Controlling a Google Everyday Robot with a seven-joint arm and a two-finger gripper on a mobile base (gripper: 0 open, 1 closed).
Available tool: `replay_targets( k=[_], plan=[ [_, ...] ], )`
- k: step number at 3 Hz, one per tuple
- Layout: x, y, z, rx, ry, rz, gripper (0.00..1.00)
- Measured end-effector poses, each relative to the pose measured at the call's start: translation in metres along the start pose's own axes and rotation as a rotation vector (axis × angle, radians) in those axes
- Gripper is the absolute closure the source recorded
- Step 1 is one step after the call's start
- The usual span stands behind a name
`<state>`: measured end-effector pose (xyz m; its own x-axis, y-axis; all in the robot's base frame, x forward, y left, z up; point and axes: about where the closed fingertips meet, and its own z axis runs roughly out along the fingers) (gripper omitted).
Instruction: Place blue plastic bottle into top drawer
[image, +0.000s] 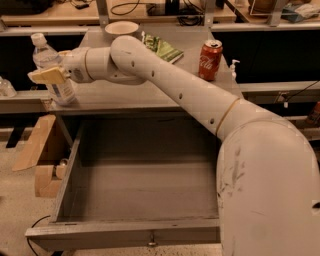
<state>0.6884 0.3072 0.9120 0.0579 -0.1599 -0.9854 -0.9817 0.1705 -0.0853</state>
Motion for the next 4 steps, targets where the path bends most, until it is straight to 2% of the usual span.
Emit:
replay_targets(
  k=[1, 2, 3, 4],
  plan=[
    [0.000, 0.002, 0.002, -0.004, 0.000, 0.000, 0.87],
    [0.000, 0.003, 0.004, -0.008, 0.000, 0.001, 1.00],
    [-0.004, 0.006, 0.003, -0.009, 0.002, -0.007, 1.00],
    [-0.013, 0.022, -0.009, 0.000, 0.003, -0.023, 1.00]
  ],
)
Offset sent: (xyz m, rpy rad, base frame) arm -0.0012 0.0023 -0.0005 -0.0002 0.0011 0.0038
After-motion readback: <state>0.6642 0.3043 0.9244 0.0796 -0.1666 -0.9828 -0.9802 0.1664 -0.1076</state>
